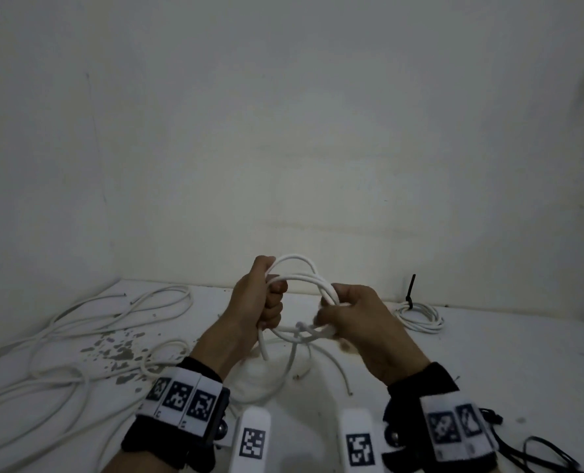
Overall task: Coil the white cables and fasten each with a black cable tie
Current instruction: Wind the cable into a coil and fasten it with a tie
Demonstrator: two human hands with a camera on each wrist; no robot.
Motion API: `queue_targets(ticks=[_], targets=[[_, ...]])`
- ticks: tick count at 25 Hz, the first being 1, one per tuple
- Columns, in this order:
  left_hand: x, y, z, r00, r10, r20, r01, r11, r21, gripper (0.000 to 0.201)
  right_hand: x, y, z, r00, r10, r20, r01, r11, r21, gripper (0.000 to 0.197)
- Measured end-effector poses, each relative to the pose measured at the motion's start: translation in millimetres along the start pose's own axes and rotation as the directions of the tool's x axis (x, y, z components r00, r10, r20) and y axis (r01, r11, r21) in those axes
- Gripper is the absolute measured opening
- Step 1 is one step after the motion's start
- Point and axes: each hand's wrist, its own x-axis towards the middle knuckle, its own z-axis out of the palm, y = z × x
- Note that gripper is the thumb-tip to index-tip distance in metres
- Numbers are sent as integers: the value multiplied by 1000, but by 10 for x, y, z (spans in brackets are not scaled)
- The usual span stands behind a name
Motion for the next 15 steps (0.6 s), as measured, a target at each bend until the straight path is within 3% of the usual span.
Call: queue_targets(ticks=[1,2,5,7,9,10,11,12,13,14,15], targets=[[11,21,-39,1000,6,-7,-5,1000,14,51,1,46,-43,997,-54,-56,43,983,-181,14],[19,47,-89,1000,4,-17,-3,999,37,49,0,72,-118,993,-62,-101,34,966,-255,18],[35,50,-200,1000,-10,-27,16,972,233,43,-7,86,-407,991,18,-133,-44,979,-198,12],[79,19,-230,999,-11,-49,26,949,315,42,-33,48,-478,984,171,-39,-171,985,4,13],[140,31,-285,997,-1,-82,24,960,278,40,-81,-27,-476,952,264,154,-304,871,385,18],[163,67,-343,995,3,-100,21,969,245,39,-134,-83,-504,936,258,238,-344,810,474,19],[189,114,-420,993,6,-122,22,974,225,38,-163,-135,-566,921,242,304,-357,835,419,19],[204,168,-522,990,6,-143,27,973,231,37,-179,-177,-647,913,238,332,-313,930,193,20],[221,214,-617,988,7,-155,33,966,256,37,-160,-174,-738,925,230,304,-186,968,-166,23],[233,254,-685,987,8,-160,38,958,283,37,-111,-139,-822,954,190,232,-48,860,-508,29],[250,274,-725,987,7,-161,41,955,293,36,-30,-89,-901,984,127,121,-5,708,-706,36]])
